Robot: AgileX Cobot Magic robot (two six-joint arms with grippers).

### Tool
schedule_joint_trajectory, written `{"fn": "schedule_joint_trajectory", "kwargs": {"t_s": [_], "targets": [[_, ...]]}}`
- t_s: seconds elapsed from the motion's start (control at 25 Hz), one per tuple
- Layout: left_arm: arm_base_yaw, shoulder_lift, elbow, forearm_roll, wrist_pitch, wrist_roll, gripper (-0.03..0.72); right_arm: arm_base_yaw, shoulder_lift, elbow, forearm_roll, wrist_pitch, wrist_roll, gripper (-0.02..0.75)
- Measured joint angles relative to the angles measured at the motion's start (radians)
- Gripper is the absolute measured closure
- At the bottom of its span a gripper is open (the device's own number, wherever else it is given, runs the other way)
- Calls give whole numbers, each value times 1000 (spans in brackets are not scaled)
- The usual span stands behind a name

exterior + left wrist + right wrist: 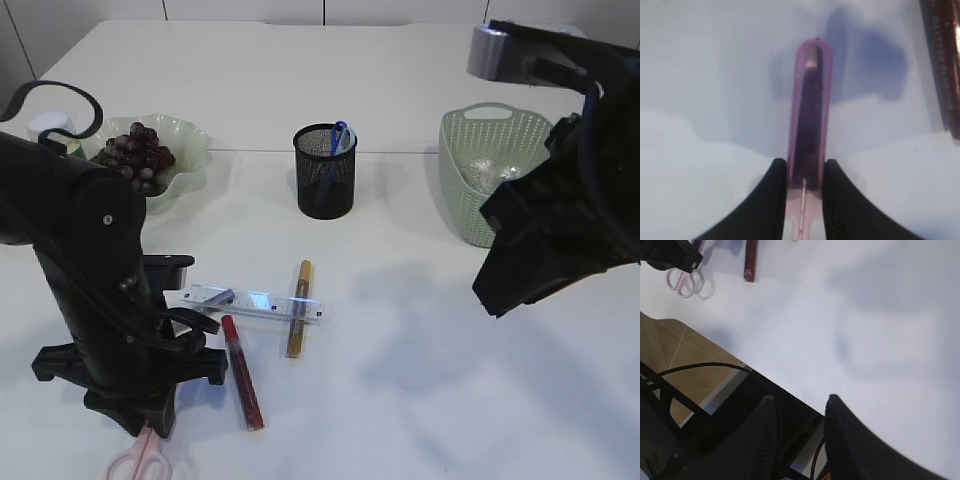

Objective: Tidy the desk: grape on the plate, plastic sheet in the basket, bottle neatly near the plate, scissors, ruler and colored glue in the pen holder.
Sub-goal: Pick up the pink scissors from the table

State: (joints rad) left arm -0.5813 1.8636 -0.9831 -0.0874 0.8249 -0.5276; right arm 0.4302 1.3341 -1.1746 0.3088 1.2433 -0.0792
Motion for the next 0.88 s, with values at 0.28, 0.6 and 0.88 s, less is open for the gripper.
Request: {"fn": "schedule_joint_trajectory", "kwargs": {"t_s": [0.28,0.6,0.88], "targets": [[0,-18,0,4,0,0,545,0,17,0,2,0,0,463],[0,-26,0,6,0,0,545,0,52,0,37,-16,2,464],[0,-68,0,12,2,0,545,0,61,0,54,-58,2,464]]}}
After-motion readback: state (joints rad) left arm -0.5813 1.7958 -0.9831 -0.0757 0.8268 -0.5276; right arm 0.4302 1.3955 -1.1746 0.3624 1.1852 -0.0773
